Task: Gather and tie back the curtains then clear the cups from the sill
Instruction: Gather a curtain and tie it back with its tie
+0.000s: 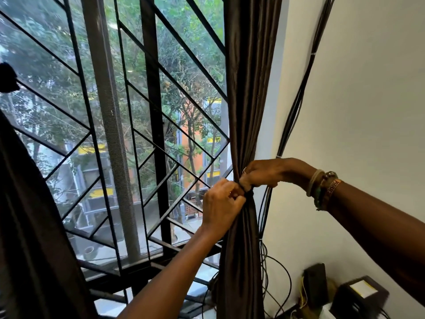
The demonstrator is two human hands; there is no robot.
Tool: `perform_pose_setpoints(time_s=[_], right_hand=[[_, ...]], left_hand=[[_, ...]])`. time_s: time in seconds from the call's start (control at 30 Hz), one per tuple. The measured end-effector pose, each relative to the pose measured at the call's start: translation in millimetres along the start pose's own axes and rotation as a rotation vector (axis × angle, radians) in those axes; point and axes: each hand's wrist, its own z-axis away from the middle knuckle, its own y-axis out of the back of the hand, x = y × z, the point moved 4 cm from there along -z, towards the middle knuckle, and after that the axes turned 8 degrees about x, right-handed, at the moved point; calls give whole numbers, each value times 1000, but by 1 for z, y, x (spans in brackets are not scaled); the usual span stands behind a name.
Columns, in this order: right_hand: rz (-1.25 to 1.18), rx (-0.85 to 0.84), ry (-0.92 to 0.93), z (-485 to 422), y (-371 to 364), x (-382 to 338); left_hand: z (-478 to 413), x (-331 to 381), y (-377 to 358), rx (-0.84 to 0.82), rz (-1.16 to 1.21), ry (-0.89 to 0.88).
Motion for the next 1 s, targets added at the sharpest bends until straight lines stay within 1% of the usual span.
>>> perform_pose_setpoints(time_s=[0.1,0.17,0.23,0.27,0.37,0.43,0.5,0.57,0.63,0.73,0.87,0.93,1.0], right_hand=[[-147,58,-41,-2,-6,9],[-261,67,-44,-1,-8,19],[-319,86,-35,0,-10,27],[-344,90,-28,-1,-12,29],[-424,73,2,0,-15,35],[-493,31,26,3,-15,41],[-569,36,69,6,-16,49],[-649,144,101,7,-17,55],[-722,275,102,7,-21,58],[-806,454,53,7,-28,57],[-884,668,-21,3,-24,57],[-930,748,-60,0,-16,61],[-966,783,-101,-2,-10,67]], left_hand=[[5,-11,-3,8,82,144],[11,-13,-6,-98,182,178],[20,-7,-11,-235,255,280],[23,-3,-12,-254,269,335],[23,-2,-16,-176,310,518],[20,-11,-17,-185,302,597],[17,-17,-18,-254,274,598],[15,-19,-16,-304,254,602],[12,-21,-16,-321,217,604],[6,-21,-16,-329,112,574],[-3,-13,-16,-362,5,482],[-7,-12,-13,-383,-45,425],[-11,-13,-10,-378,-69,381]])
